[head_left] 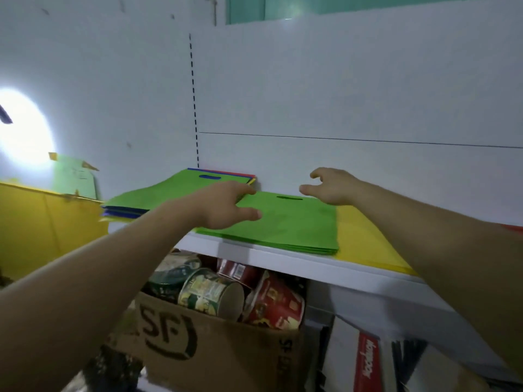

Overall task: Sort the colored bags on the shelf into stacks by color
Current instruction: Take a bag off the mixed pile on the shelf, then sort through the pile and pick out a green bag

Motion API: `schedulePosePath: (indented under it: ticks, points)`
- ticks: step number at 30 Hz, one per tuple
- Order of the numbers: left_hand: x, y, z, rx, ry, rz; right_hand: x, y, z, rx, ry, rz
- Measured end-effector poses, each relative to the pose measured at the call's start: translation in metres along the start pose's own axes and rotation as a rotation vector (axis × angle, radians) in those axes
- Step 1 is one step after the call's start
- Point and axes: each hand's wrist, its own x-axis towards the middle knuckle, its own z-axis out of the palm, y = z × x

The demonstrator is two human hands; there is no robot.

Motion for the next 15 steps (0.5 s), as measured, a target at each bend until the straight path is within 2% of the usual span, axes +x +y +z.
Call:
schedulePosePath:
  ticks: [8,15]
  points:
    - [-0.031,-0.141,-0.043,0.037,0.006,-0.113,0.047,-0.129,0.051,0.031,-0.015,-0.043]
    - [-0.017,-0.212,-0.047,-0.013,0.016,-0.176,0.101,-0.170,0.083,0.030,-0.055,-0.023]
